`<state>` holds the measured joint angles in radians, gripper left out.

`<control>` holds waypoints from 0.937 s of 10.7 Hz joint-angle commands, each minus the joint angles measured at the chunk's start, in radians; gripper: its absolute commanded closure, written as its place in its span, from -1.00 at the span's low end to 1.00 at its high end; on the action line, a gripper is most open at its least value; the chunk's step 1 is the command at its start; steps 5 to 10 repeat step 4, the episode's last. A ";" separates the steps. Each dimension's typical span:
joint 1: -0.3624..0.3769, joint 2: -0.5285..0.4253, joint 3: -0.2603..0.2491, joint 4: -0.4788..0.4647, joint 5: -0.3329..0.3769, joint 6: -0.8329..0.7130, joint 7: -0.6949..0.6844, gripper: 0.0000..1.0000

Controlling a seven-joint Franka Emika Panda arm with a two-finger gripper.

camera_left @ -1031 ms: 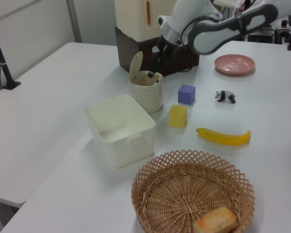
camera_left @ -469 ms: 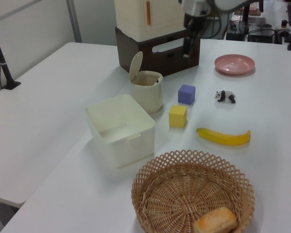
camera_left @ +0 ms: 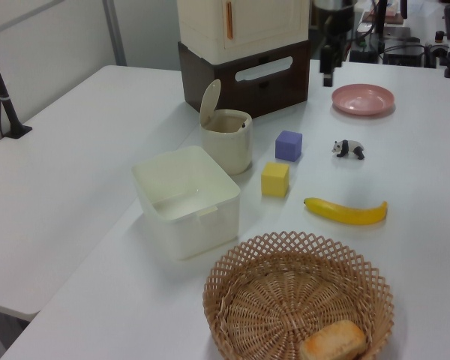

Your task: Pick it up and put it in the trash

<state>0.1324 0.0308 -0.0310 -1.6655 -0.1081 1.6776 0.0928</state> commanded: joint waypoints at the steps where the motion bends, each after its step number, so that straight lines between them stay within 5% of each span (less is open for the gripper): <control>1: -0.091 -0.061 0.063 -0.046 0.062 -0.030 0.018 -1.00; 10: -0.093 -0.075 0.057 -0.043 0.064 -0.059 0.015 -1.00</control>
